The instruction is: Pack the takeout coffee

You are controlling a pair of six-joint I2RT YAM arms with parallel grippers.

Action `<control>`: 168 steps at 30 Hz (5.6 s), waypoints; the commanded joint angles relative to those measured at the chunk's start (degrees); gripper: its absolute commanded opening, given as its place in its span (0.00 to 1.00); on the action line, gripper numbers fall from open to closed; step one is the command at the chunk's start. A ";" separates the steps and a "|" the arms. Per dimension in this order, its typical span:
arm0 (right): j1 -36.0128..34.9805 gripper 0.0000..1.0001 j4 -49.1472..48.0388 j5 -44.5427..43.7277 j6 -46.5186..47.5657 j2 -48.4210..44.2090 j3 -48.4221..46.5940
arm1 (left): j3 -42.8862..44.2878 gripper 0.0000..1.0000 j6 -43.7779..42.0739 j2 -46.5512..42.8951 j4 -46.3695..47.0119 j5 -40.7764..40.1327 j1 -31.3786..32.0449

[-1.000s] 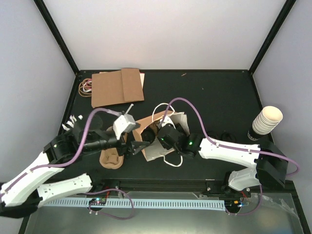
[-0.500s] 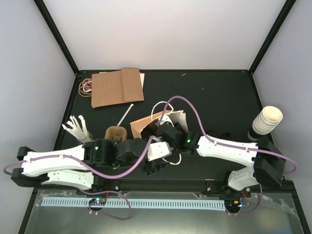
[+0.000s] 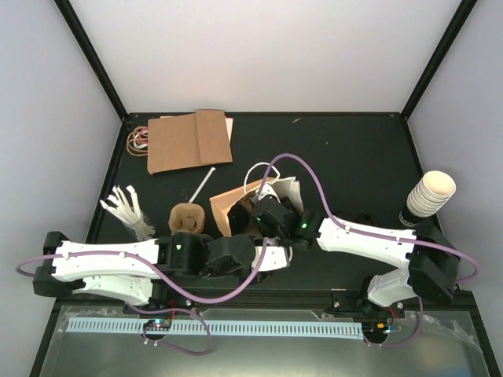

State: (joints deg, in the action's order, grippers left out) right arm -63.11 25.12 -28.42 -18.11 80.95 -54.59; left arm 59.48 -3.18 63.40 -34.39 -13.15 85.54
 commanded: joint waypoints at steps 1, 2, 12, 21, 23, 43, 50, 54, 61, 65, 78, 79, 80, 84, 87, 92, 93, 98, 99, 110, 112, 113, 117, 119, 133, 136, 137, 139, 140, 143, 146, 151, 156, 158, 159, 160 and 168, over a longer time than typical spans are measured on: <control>0.48 0.32 2.64 2.85 -0.49 1.04 -1.28 | 0.37 0.33 -1.17 1.07 3.60 5.55 0.33; 0.47 0.32 2.76 2.89 -0.51 1.13 -1.49 | 0.58 0.28 -1.13 1.60 3.23 6.69 0.33; 0.69 0.32 4.05 2.96 -0.60 1.73 -2.72 | 1.79 0.02 -0.37 6.47 1.72 19.49 0.46; 0.83 0.32 4.64 2.77 -0.68 2.45 -3.30 | 2.28 0.02 -0.53 9.36 2.05 22.35 2.40; 0.87 0.32 4.92 2.95 -0.78 2.63 -3.70 | 2.75 0.02 -0.65 11.05 1.64 22.28 2.80; 1.85 0.33 10.76 4.89 -8.26 4.39 -8.43 | 6.42 0.02 -1.39 15.88 1.09 10.62 4.02; 1.86 0.33 12.01 5.94 -13.44 4.39 -9.24 | 6.50 0.02 -1.83 16.49 3.35 6.98 4.36; 1.95 0.33 11.66 4.61 -15.33 4.35 -8.26 | 6.42 0.02 -1.54 15.72 4.53 6.73 4.63; 2.08 0.32 9.05 -0.04 -14.80 3.77 -3.75 | 2.79 0.03 0.53 8.10 6.62 6.17 4.62; 2.09 0.32 7.35 -1.58 -13.12 3.08 -1.82 | 1.00 0.18 2.70 3.72 5.42 4.07 4.64; 2.08 0.31 3.90 -1.42 -8.03 -0.59 1.63 | 7.26 0.74 16.51 -6.93 -3.65 -6.33 -1.66; 2.03 0.31 3.37 -1.56 -7.44 -1.02 2.23 | 7.79 0.74 18.23 -8.07 -4.57 -5.30 -4.14; 2.03 0.31 2.83 -1.66 -6.79 -1.52 2.77 | 8.23 0.75 19.95 -9.23 -5.40 -4.77 -6.96; 2.03 0.30 0.64 -1.86 -4.94 -3.54 5.05 | 8.30 0.85 22.55 -14.36 -8.30 -0.62 -19.53; 2.02 0.30 -1.09 -1.74 -3.34 -4.65 6.52 | 9.16 0.91 21.95 -14.19 -11.57 5.21 -32.74; 1.86 0.30 -3.88 -0.30 -0.95 -6.18 9.20 | 6.87 0.99 19.86 -7.76 -9.88 24.06 -54.36; 1.79 0.30 -4.32 0.16 -0.54 -6.64 9.74 | 6.28 0.99 19.36 -6.31 -8.99 26.15 -56.94; -0.26 0.30 -5.82 -0.93 0.19 -8.21 12.41 | 4.42 0.99 17.96 1.67 -3.81 33.18 -64.79; -1.16 0.30 -5.87 -2.31 0.06 -8.07 12.68 | 4.53 0.99 18.22 3.60 -3.30 34.38 -65.80; -7.33 0.30 -11.44 -14.58 0.75 -5.37 15.87 | 15.69 0.90 15.23 27.90 -7.31 41.78 -67.96; -7.55 0.30 -12.83 -14.90 1.84 -5.87 16.64 | 16.67 0.86 15.17 30.66 -6.55 43.40 -67.96; -7.57 0.30 -13.56 -15.03 2.41 -6.15 17.07 | 17.11 0.84 15.22 31.75 -6.30 44.27 -67.96; -7.76 0.29 -17.06 -14.95 5.10 -6.85 18.96 | 17.24 0.77 15.38 34.85 -5.22 46.95 -67.57; -7.81 0.29 -18.29 -14.39 6.15 -6.58 19.53 | 17.01 0.74 15.38 36.12 -5.09 47.67 -67.37; -11.46 0.25 -25.12 -9.17 10.77 -9.40 23.45 | 15.69 0.71 14.70 44.14 -1.82 51.04 -67.17; -11.56 0.25 -24.55 -9.46 10.78 -9.20 23.18 | 15.79 0.68 14.43 45.70 -1.73 51.99 -67.12; -11.70 0.25 -24.39 -9.52 10.85 -8.96 23.02 | 15.79 0.67 14.41 46.14 -1.80 52.24 -67.04; -12.21 0.25 -24.20 -10.17 11.13 -8.21 22.67 | 15.69 0.63 14.42 46.65 -1.86 52.63 -66.79; -12.49 0.25 -24.05 -10.71 11.17 -7.63 22.42 | 15.67 0.61 14.43 46.86 -1.95 52.78 -66.51; -13.17 0.25 -23.52 -11.73 11.32 -6.25 21.57 | 15.06 0.52 14.65 47.37 -1.75 53.84 -65.33; -13.87 0.25 -23.17 -12.65 11.69 -5.14 20.75 | 13.49 0.42 15.47 47.90 -0.43 56.22 -64.81; -14.94 0.25 -22.34 -13.89 11.61 -3.11 19.17 | 11.21 0.30 15.83 47.90 0.82 59.05 -64.37; -15.49 0.24 -21.77 -14.84 11.42 -0.72 18.27 | 9.07 0.22 16.84 46.83 2.40 60.31 -64.00; -15.48 0.24 -21.56 -15.05 11.21 0.06 18.20 | 8.24 0.19 16.97 46.85 2.94 61.54 -64.00; -15.50 0.24 -21.54 -15.12 11.14 0.30 18.20 | 8.00 0.17 16.98 46.94 2.95 62.13 -63.97; -15.52 0.24 -21.52 -15.24 11.02 0.60 18.18 | 7.83 0.15 16.97 47.05 2.86 62.50 -63.92; -15.41 0.22 -20.59 -14.91 10.14 3.52 17.48 | 7.22 0.06 16.93 45.74 2.34 63.16 -63.25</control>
State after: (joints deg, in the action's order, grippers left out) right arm -78.43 1.28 -45.67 -6.55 81.28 -37.06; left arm 67.83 14.20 110.37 -30.09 47.00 20.69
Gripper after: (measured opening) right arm 0.730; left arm 0.078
